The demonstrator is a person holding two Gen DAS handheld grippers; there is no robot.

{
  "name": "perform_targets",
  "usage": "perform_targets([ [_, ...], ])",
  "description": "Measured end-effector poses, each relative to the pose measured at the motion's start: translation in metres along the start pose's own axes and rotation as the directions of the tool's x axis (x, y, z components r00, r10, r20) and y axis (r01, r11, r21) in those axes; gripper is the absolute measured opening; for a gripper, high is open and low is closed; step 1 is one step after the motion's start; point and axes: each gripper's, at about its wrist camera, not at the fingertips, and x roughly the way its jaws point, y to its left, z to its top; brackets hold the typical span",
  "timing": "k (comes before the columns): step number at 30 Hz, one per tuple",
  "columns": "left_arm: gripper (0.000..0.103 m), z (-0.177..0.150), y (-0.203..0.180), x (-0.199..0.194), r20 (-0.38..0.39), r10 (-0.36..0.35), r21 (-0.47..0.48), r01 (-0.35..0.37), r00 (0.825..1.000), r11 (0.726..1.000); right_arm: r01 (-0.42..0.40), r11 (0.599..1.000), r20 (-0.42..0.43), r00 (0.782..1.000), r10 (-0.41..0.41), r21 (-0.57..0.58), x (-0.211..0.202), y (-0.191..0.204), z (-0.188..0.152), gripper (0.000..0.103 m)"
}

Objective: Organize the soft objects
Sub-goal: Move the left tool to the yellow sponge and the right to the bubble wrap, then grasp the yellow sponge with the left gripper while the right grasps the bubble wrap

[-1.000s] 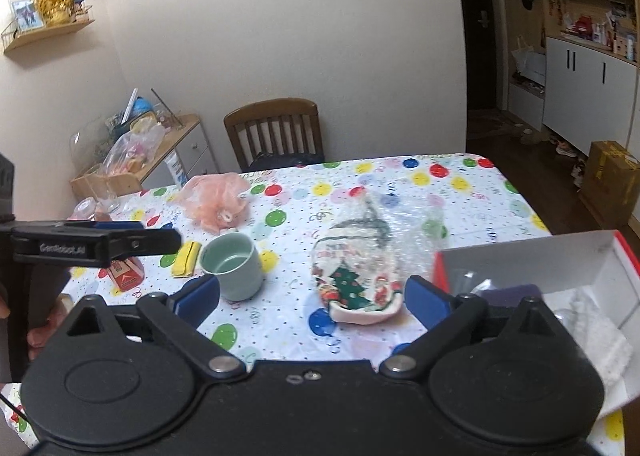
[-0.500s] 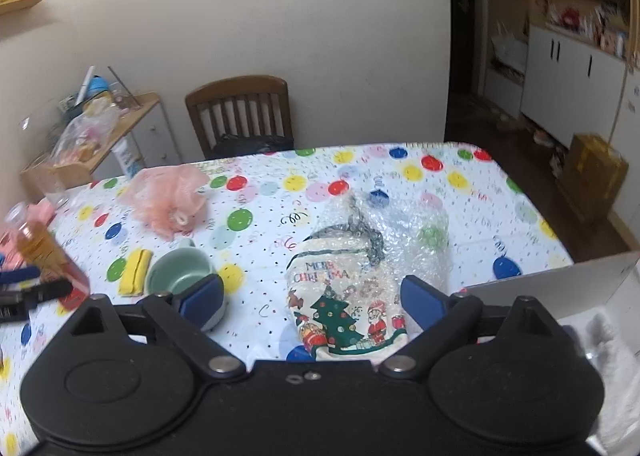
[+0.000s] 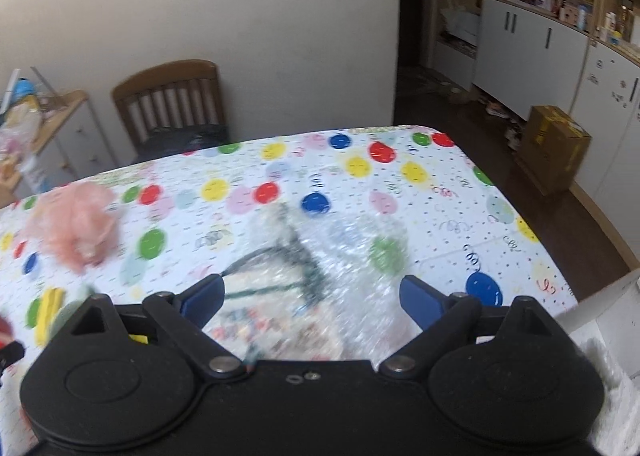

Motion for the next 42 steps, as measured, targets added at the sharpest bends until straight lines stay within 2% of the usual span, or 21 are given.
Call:
perform_targets([
  [6,0.102,-0.002,-0.011,0.024,-0.005,0.037,0.032,-0.037,0.999,0.999,0.057,0.997,-0.03,0.998,-0.055,0.059,0.034,-0.005,0.007,0.095],
  [13,0.096,0.002,-0.011,0.05,-0.029,0.055,-0.002,-0.055,0.998,0.998,0.092,0.994,-0.076,0.993,-0.087,0.064,0.069,-0.007,0.014,0.095],
  [17,0.093,0.004,-0.016,0.06,-0.034,0.066,0.025,-0.065,0.997,0.998,0.129,0.984,-0.091,0.989,-0.118,0.126,0.087,-0.015,0.015,0.096],
  [20,0.09,0.006,-0.013,0.065,-0.039,0.073,-0.008,-0.073,0.997,0.997,0.128,0.977,-0.098,0.989,-0.112,0.172,0.097,-0.021,0.015,0.097],
  [23,0.078,0.008,-0.006,0.073,-0.058,0.082,-0.044,-0.085,0.995,0.995,0.11,0.972,-0.114,0.99,-0.087,0.209,0.105,-0.024,0.012,0.096],
  [24,0.071,0.009,-0.003,0.075,-0.067,0.08,-0.06,-0.084,0.995,0.995,0.112,0.971,-0.121,0.989,-0.087,0.213,0.107,-0.025,0.01,0.094],
  [25,0.065,0.009,-0.001,0.078,-0.076,0.073,-0.075,-0.079,0.994,0.994,0.108,0.971,-0.126,0.989,-0.082,0.215,0.109,-0.025,0.009,0.089],
  [28,0.058,0.008,0.003,0.084,-0.101,0.07,-0.096,-0.079,0.992,0.992,0.102,0.972,-0.141,0.987,-0.073,0.213,0.112,-0.025,0.005,0.081],
  [29,0.056,0.007,0.003,0.085,-0.104,0.073,-0.094,-0.083,0.992,0.992,0.096,0.973,-0.146,0.987,-0.066,0.211,0.113,-0.024,0.003,0.076],
  [30,0.048,0.006,0.002,0.085,-0.098,0.081,-0.085,-0.089,0.992,0.992,0.091,0.974,-0.15,0.987,-0.06,0.209,0.113,-0.024,0.002,0.072],
  [31,0.041,0.005,0.001,0.086,-0.096,0.087,-0.074,-0.094,0.992,0.993,0.088,0.974,-0.15,0.987,-0.056,0.209,0.113,-0.024,0.001,0.062],
  [32,0.04,0.005,-0.001,0.086,-0.093,0.093,-0.061,-0.099,0.991,0.993,0.083,0.974,-0.151,0.987,-0.051,0.212,0.113,-0.024,0.0,0.051],
  [33,0.04,0.005,-0.002,0.086,-0.091,0.097,-0.054,-0.102,0.991,0.993,0.072,0.973,-0.153,0.987,-0.039,0.218,0.113,-0.025,0.0,0.047],
  [36,0.04,0.006,-0.002,0.086,-0.089,0.098,-0.058,-0.103,0.991,0.993,0.039,0.974,-0.146,0.989,-0.007,0.221,0.109,-0.025,-0.002,0.019],
  [38,0.039,0.006,-0.002,0.086,-0.086,0.097,-0.063,-0.102,0.992,0.993,0.029,0.975,-0.129,0.992,0.0,0.218,0.104,-0.024,-0.002,0.007],
  [42,0.039,0.005,-0.002,0.085,-0.081,0.095,-0.071,-0.101,0.992,0.992,-0.011,0.978,-0.066,0.997,0.025,0.209,0.083,-0.025,0.001,0.003],
])
